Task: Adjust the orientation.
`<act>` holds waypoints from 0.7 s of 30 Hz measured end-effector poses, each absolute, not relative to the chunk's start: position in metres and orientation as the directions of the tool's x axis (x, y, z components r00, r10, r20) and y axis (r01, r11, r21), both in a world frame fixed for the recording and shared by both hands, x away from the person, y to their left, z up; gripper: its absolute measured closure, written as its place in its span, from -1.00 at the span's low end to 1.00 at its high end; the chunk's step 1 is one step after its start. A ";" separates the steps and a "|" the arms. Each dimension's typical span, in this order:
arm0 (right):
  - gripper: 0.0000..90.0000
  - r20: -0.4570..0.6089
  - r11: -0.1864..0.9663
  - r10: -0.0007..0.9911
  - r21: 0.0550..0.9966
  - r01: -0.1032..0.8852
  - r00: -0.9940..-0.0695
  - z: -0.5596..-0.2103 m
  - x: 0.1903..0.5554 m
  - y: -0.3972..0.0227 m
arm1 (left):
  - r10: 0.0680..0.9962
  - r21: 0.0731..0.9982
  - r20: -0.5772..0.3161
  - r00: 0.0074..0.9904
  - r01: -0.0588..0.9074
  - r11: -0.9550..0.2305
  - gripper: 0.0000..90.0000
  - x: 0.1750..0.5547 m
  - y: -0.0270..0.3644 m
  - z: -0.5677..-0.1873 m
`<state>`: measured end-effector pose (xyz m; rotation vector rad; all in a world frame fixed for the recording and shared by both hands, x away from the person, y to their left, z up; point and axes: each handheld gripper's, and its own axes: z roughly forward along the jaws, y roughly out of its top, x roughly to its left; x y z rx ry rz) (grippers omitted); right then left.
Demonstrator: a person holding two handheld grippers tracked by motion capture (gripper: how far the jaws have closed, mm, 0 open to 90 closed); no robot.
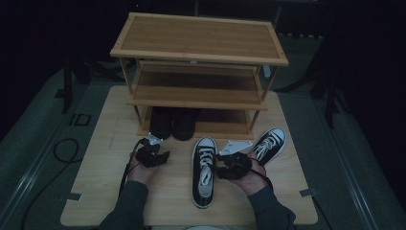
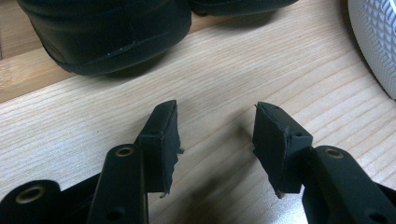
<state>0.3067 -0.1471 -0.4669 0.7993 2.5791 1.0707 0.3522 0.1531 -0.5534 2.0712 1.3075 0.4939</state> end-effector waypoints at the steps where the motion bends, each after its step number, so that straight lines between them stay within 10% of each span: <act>1: 0.10 -0.005 0.583 0.561 0.712 0.391 -0.828 -0.465 0.305 -0.146 | 0.899 0.683 -0.019 0.437 0.662 -0.307 0.13 0.352 0.153 -0.553; 21: 0.24 -0.015 0.637 0.592 0.622 0.456 -0.806 -0.485 0.301 -0.127 | 0.899 0.684 -0.017 0.438 0.661 -0.310 0.12 0.352 0.153 -0.554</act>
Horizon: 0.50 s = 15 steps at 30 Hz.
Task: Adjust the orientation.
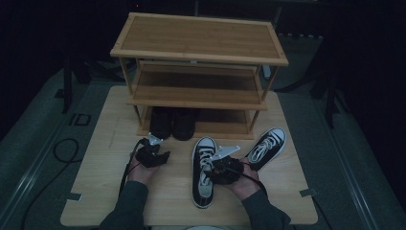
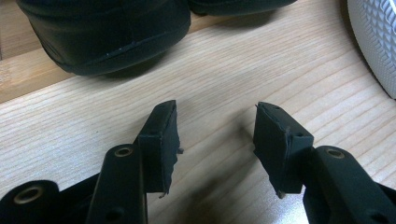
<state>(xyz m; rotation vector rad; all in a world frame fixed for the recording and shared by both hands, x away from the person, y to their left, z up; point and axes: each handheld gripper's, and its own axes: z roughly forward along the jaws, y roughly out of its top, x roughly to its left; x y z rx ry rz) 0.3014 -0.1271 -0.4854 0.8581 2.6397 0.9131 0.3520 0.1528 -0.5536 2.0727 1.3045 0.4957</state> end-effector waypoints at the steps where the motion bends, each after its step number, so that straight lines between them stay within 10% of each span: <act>1: 0.31 -0.018 0.635 0.597 0.621 0.459 -0.802 -0.485 0.302 -0.128 | 0.899 0.684 -0.017 0.438 0.661 -0.309 0.12 0.352 0.153 -0.554; 15: 0.83 -0.035 0.637 0.620 0.605 0.477 -0.783 -0.482 0.300 -0.131 | 0.899 0.684 -0.016 0.438 0.660 -0.310 0.10 0.352 0.152 -0.554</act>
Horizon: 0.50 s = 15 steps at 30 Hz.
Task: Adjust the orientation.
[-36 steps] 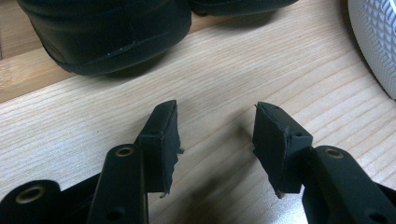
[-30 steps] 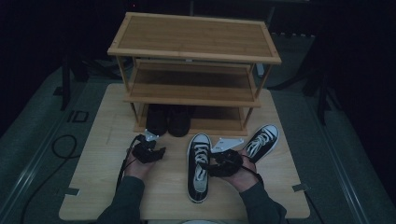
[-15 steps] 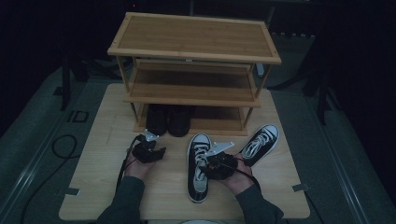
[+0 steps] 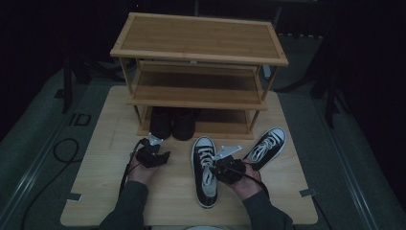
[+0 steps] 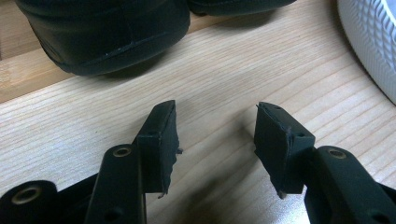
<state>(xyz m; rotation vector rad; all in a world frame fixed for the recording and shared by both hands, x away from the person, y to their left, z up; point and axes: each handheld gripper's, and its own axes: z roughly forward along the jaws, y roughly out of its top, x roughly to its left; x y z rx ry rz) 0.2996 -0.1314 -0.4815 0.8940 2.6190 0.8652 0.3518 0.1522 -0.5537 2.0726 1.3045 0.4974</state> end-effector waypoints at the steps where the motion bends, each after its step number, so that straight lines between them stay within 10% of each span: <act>1: 0.84 -0.042 0.636 0.623 0.608 0.475 -0.781 -0.481 0.301 -0.133 | 0.899 0.684 -0.015 0.438 0.660 -0.310 0.10 0.352 0.152 -0.554; 15: 0.88 -0.061 0.636 0.649 0.591 0.497 -0.758 -0.476 0.315 -0.154 | 0.899 0.685 -0.016 0.438 0.660 -0.309 0.10 0.352 0.152 -0.554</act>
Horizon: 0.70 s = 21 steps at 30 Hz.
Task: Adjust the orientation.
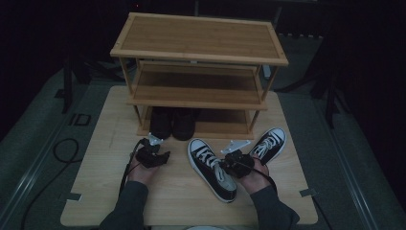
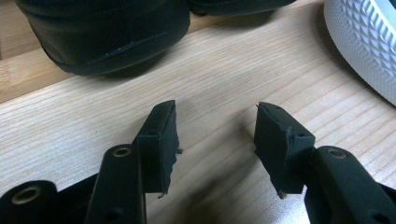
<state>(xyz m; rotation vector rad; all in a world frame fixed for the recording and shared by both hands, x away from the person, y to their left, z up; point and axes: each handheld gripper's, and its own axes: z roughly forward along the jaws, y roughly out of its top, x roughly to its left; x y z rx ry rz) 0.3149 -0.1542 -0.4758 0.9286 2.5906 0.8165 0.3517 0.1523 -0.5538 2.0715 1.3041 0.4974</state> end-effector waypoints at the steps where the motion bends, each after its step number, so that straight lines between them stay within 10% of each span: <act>1: 0.87 -0.061 0.641 0.644 0.588 0.494 -0.763 -0.475 0.316 -0.155 | 0.899 0.685 -0.017 0.438 0.660 -0.309 0.10 0.352 0.152 -0.554; 21: 0.74 -0.064 0.665 0.632 0.557 0.498 -0.772 -0.480 0.317 -0.158 | 0.899 0.686 -0.016 0.438 0.659 -0.309 0.10 0.352 0.152 -0.554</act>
